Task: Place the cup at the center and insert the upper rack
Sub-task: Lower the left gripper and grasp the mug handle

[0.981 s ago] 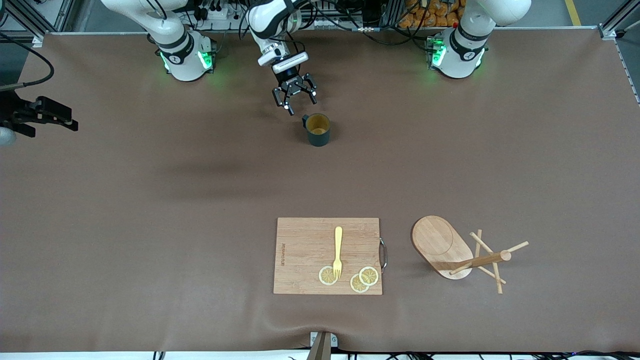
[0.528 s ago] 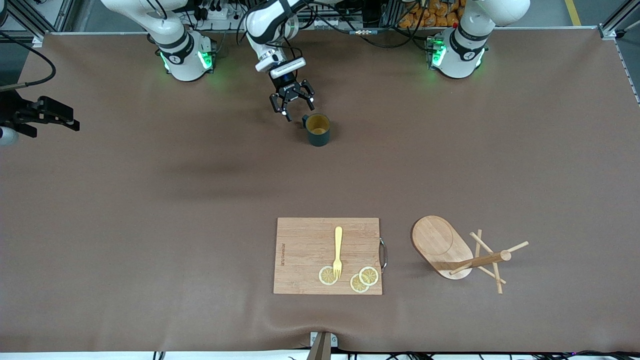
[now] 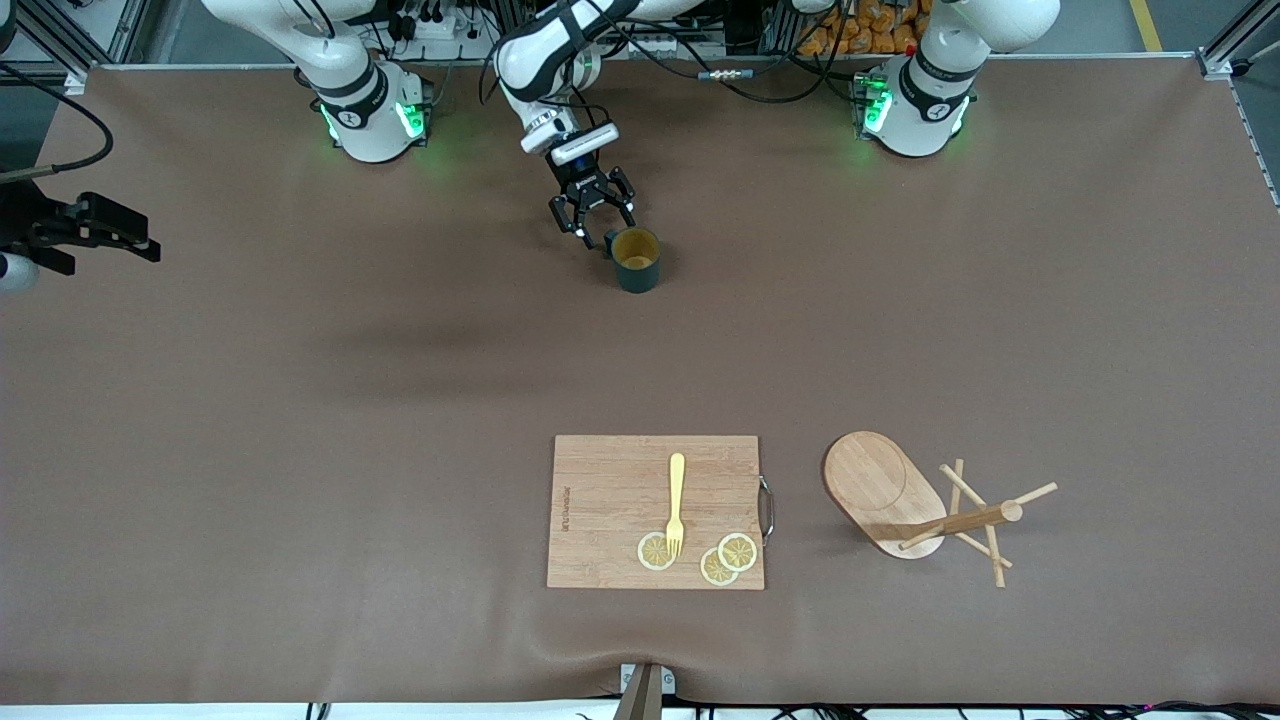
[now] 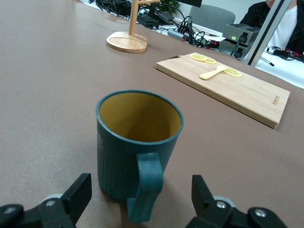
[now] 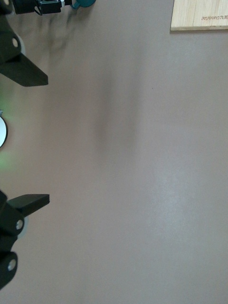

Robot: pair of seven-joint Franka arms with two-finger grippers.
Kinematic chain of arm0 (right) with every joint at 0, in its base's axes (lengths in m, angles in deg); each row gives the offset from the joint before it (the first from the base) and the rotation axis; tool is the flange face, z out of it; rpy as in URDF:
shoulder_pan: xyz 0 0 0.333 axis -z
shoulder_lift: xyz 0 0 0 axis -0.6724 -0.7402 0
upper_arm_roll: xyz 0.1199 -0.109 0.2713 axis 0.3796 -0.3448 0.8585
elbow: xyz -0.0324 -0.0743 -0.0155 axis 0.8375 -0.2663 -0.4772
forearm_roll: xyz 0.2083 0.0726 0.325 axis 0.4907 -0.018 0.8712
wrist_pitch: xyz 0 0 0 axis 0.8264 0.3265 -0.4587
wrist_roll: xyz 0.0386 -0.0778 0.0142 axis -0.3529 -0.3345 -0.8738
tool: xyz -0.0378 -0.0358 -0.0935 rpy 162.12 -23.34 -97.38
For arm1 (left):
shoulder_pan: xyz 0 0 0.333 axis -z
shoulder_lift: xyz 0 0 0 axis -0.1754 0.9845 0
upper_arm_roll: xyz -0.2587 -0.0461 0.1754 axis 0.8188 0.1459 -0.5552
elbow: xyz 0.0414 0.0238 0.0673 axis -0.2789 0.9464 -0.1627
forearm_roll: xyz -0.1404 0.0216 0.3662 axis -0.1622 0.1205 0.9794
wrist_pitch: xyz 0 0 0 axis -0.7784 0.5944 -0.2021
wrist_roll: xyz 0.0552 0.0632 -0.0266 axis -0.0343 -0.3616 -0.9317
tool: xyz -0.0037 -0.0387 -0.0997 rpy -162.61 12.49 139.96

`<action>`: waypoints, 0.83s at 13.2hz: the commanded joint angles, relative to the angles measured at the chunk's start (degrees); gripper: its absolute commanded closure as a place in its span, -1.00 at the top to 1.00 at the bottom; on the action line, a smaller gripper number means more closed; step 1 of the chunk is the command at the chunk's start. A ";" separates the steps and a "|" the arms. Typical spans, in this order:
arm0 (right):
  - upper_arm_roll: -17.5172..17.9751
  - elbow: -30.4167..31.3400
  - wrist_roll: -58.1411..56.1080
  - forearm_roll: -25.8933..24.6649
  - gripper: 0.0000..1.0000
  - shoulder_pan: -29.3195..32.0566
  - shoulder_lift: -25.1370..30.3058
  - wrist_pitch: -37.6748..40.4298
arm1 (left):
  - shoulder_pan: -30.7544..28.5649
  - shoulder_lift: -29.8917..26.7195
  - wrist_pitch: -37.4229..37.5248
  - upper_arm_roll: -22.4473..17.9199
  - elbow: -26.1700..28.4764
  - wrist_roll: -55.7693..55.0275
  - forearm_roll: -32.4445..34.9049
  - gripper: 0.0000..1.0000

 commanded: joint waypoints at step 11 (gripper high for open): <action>-0.38 -0.23 0.85 0.75 1.00 -0.59 0.09 0.54 | -1.21 1.12 -1.51 -1.43 -2.26 -6.02 -6.84 0.61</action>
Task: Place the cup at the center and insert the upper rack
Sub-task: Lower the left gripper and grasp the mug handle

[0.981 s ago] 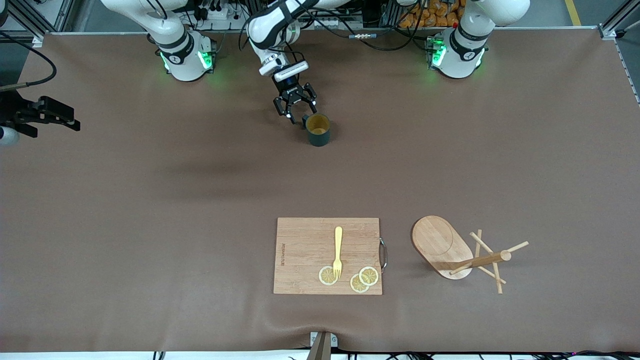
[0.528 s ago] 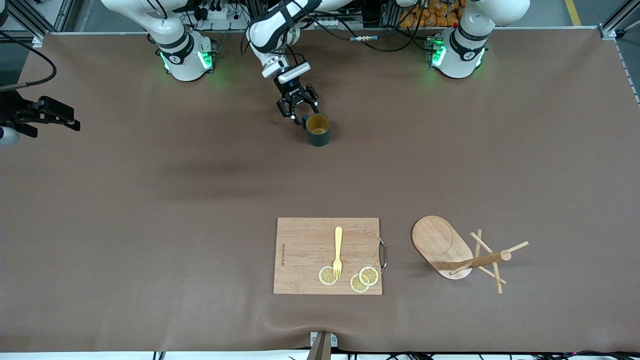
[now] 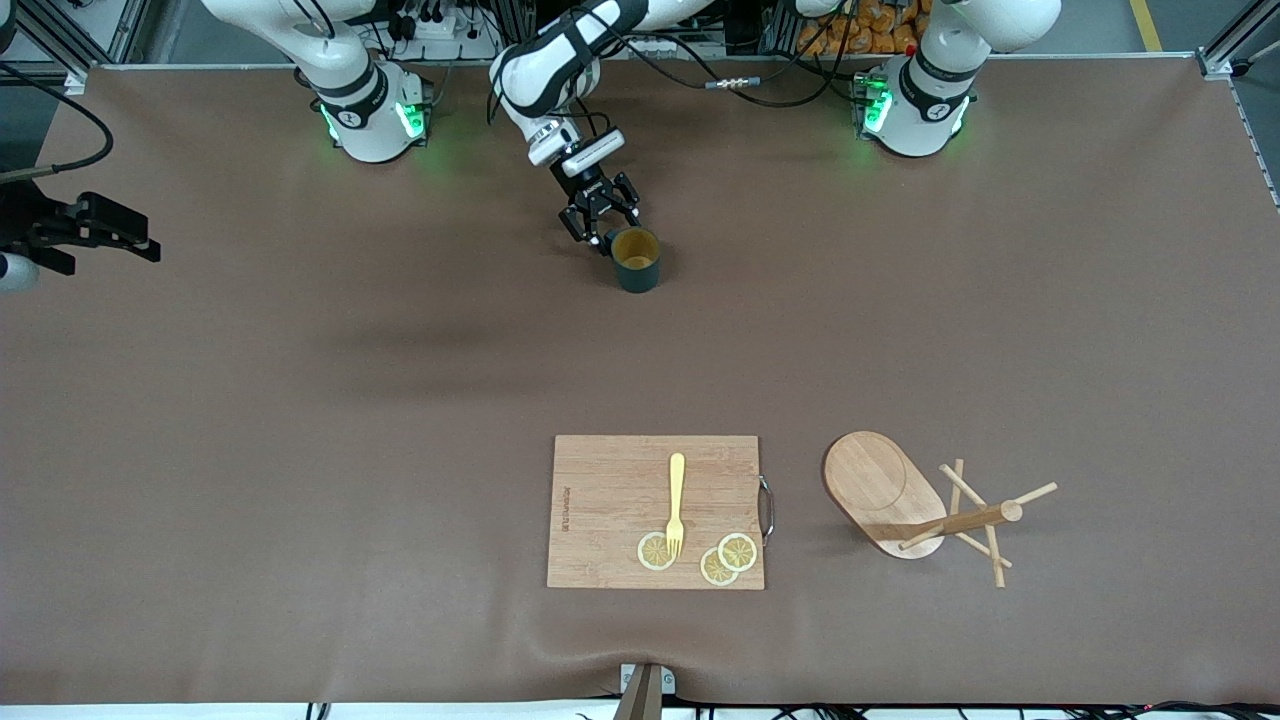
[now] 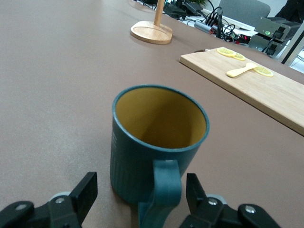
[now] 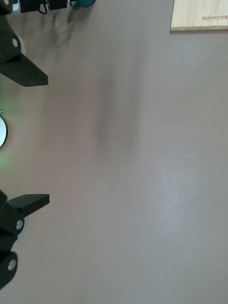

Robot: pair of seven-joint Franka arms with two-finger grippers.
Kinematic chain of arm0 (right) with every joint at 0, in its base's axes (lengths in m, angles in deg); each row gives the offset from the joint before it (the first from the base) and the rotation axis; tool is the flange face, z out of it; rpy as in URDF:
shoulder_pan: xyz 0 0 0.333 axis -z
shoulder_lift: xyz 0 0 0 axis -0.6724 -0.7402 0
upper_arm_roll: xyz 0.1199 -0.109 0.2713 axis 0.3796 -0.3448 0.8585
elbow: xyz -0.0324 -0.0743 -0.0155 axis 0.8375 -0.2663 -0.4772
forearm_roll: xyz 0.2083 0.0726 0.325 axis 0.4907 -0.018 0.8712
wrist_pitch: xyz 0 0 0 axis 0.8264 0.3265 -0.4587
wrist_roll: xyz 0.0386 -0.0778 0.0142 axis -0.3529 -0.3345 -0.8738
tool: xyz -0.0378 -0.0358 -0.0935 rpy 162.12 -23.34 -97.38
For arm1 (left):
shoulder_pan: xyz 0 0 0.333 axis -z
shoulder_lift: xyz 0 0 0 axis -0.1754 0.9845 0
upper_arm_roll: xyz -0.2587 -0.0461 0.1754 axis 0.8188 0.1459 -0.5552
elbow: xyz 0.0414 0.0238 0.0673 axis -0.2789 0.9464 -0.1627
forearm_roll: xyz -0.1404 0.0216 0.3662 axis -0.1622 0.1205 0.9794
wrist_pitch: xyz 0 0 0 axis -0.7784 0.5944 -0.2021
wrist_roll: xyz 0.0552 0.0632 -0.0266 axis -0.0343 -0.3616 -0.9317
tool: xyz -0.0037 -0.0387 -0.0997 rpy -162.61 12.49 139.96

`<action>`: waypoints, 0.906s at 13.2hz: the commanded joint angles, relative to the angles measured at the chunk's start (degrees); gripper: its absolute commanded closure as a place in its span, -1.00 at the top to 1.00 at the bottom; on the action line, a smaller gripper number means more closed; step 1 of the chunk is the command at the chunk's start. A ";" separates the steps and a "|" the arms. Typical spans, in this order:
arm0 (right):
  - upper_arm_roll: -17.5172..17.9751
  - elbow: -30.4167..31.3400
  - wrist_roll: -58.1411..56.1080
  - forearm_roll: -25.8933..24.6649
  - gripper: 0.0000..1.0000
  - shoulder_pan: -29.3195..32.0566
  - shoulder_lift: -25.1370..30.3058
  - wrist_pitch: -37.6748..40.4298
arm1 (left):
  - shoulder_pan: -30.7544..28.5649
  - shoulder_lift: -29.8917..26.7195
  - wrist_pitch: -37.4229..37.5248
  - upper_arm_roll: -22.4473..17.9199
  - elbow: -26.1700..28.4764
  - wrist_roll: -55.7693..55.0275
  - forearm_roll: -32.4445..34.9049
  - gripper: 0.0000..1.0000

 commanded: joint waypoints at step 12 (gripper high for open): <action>-0.38 -0.32 0.85 0.66 1.00 -0.59 0.10 0.37 | -0.16 2.26 -3.36 -0.17 -1.36 -6.06 -1.22 0.03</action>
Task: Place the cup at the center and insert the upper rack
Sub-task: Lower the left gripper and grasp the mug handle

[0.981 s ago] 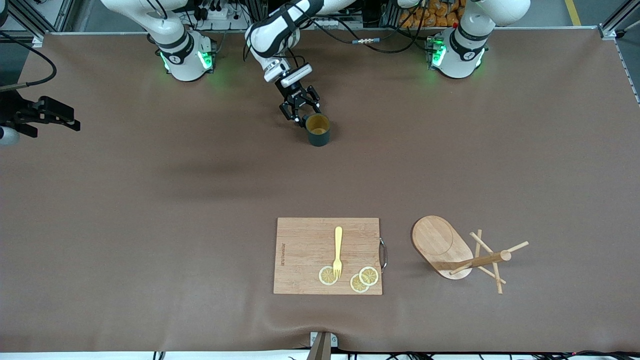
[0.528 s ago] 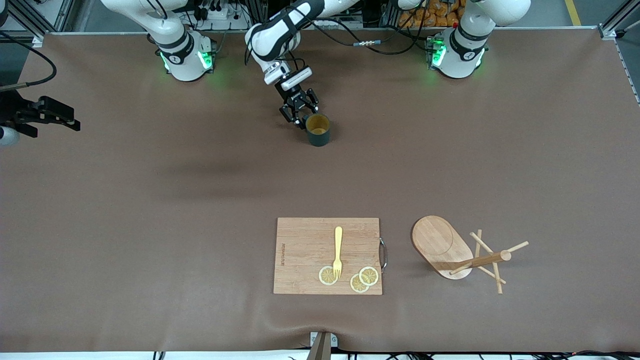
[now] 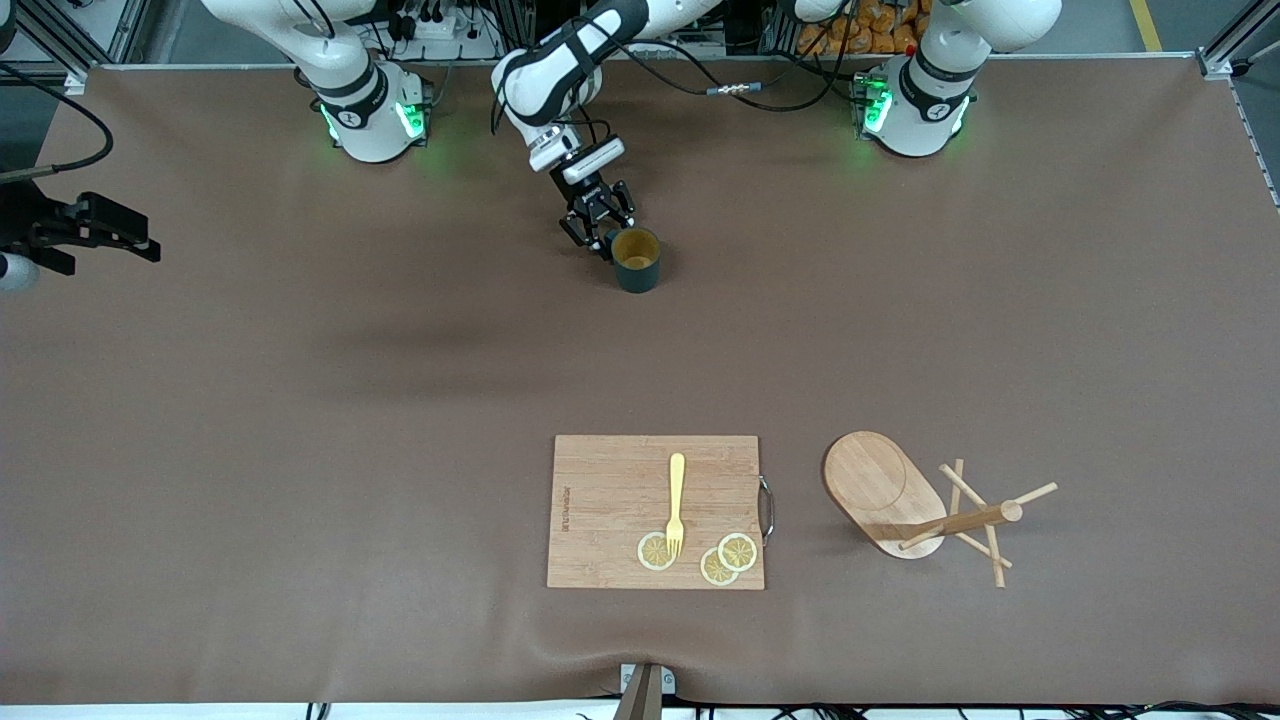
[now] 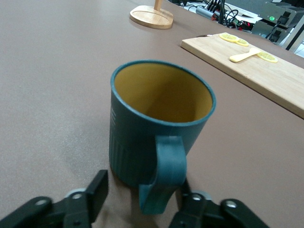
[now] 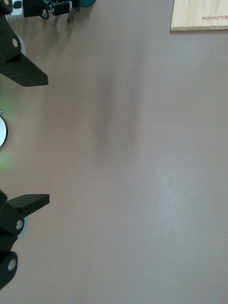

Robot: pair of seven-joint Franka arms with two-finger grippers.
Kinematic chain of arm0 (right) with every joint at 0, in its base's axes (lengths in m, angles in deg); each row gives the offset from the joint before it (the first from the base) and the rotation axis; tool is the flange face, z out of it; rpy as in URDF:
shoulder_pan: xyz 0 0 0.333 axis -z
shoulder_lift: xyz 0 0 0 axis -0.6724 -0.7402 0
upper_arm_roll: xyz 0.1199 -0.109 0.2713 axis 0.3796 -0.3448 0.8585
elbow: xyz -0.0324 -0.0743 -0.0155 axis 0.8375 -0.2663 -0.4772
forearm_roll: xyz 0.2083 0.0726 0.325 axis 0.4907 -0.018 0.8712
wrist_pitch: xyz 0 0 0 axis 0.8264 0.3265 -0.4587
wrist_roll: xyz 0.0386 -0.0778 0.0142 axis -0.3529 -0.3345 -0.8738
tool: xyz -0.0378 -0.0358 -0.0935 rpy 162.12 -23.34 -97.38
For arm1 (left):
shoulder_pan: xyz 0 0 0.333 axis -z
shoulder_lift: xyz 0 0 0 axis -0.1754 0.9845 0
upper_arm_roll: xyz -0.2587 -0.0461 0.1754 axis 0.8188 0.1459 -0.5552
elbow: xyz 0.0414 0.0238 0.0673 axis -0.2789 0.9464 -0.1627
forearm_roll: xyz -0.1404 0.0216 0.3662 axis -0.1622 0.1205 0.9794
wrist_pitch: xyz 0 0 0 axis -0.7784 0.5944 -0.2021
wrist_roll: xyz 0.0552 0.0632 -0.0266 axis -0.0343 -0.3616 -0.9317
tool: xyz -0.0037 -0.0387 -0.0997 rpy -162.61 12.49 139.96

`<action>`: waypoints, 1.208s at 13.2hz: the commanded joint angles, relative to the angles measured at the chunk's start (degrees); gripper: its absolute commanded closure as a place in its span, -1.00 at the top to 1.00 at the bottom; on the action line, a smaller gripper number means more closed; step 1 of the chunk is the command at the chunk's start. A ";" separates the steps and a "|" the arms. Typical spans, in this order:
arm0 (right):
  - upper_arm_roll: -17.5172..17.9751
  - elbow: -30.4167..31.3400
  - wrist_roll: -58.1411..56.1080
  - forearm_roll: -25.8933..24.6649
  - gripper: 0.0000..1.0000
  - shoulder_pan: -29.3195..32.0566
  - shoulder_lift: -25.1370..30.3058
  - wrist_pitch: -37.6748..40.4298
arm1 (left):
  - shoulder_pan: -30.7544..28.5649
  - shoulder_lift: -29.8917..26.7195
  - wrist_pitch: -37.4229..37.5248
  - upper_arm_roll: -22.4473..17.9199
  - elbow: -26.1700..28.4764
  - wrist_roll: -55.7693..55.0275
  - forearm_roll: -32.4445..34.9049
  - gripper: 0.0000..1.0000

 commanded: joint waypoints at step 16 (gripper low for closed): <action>-0.38 -1.72 10.16 0.57 1.00 -1.11 0.10 0.20 | -0.87 -3.83 -0.12 0.10 -1.32 -4.76 -2.41 -1.00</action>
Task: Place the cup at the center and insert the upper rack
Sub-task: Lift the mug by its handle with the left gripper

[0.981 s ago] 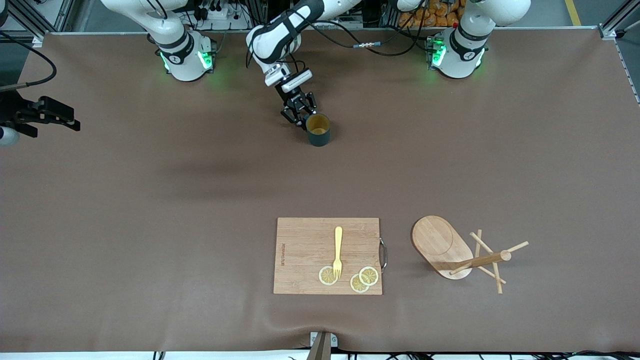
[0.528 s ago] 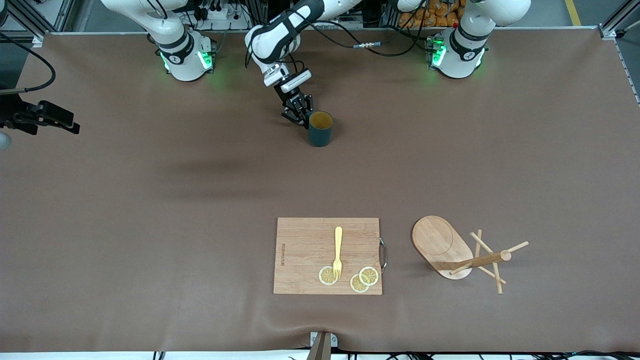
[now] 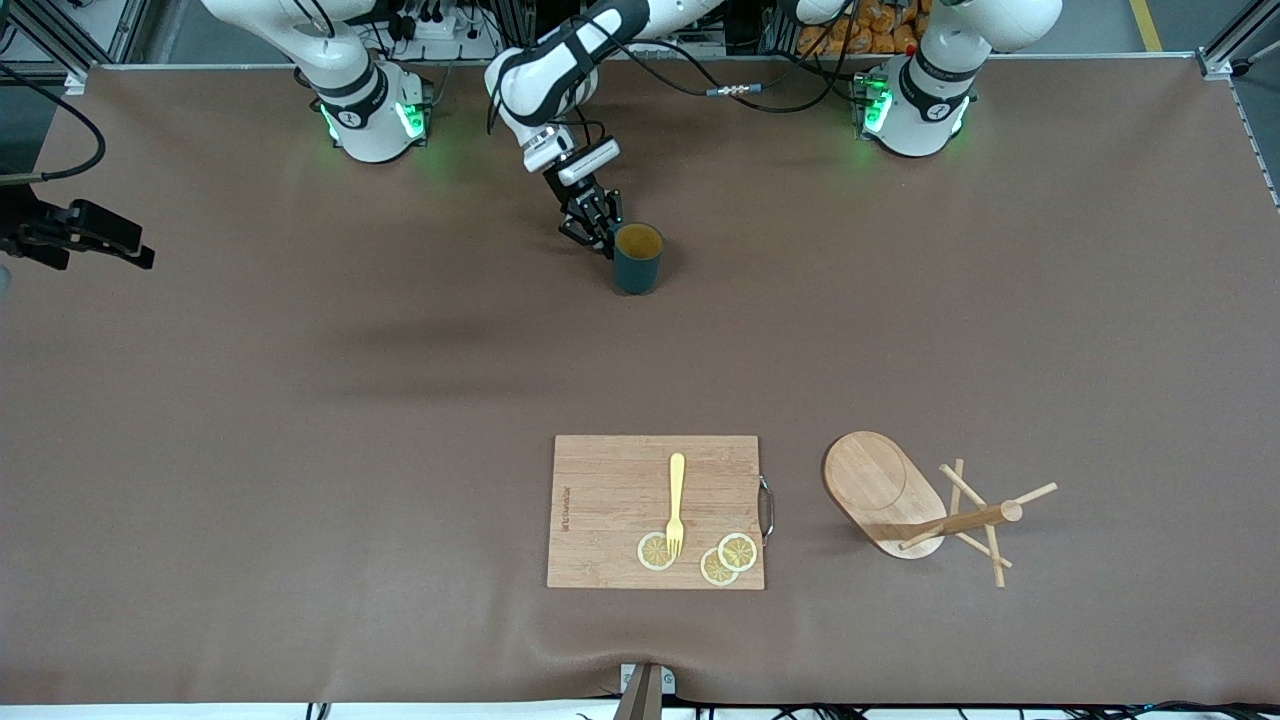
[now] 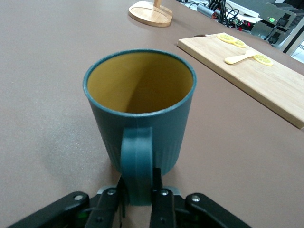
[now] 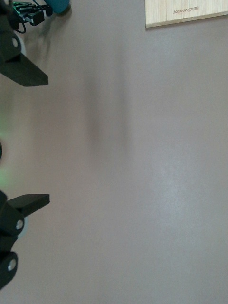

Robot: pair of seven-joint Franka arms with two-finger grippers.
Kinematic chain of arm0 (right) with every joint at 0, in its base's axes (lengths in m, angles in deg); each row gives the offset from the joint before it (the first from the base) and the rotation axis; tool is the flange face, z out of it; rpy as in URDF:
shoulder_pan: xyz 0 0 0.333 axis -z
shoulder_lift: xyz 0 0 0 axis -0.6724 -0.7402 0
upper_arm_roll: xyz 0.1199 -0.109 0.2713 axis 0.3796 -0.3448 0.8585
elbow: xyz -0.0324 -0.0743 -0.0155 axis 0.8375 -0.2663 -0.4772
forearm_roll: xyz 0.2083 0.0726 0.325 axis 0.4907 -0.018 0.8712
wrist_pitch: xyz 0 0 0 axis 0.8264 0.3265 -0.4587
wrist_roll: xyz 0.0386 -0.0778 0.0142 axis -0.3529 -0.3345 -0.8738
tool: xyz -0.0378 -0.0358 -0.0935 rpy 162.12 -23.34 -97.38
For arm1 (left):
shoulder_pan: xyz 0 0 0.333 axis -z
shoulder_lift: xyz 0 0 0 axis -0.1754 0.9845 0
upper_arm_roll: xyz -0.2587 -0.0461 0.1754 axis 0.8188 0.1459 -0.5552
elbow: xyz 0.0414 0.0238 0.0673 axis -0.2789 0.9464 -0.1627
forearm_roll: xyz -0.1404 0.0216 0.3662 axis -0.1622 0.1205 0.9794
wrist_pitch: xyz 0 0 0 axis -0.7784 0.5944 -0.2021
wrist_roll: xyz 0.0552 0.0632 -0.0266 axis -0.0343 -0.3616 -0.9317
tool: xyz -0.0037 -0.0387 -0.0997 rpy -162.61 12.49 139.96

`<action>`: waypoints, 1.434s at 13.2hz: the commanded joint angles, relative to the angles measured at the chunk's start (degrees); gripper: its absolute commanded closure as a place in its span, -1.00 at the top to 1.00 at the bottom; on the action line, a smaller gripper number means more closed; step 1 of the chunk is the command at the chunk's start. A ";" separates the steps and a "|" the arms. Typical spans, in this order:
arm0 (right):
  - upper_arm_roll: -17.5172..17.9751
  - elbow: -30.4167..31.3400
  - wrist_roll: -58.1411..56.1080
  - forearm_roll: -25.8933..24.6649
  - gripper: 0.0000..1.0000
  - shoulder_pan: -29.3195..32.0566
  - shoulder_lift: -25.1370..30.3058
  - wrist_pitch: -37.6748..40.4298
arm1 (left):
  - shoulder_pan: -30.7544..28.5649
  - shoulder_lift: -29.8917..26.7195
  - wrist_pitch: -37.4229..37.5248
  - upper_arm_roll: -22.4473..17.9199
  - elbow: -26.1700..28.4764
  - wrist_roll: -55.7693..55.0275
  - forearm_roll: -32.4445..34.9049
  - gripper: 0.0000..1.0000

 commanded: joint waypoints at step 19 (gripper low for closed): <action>-0.65 -1.80 0.53 0.31 1.00 -0.69 -0.17 -1.13 | -10.00 -26.17 -3.02 0.53 1.47 3.86 -15.50 -1.00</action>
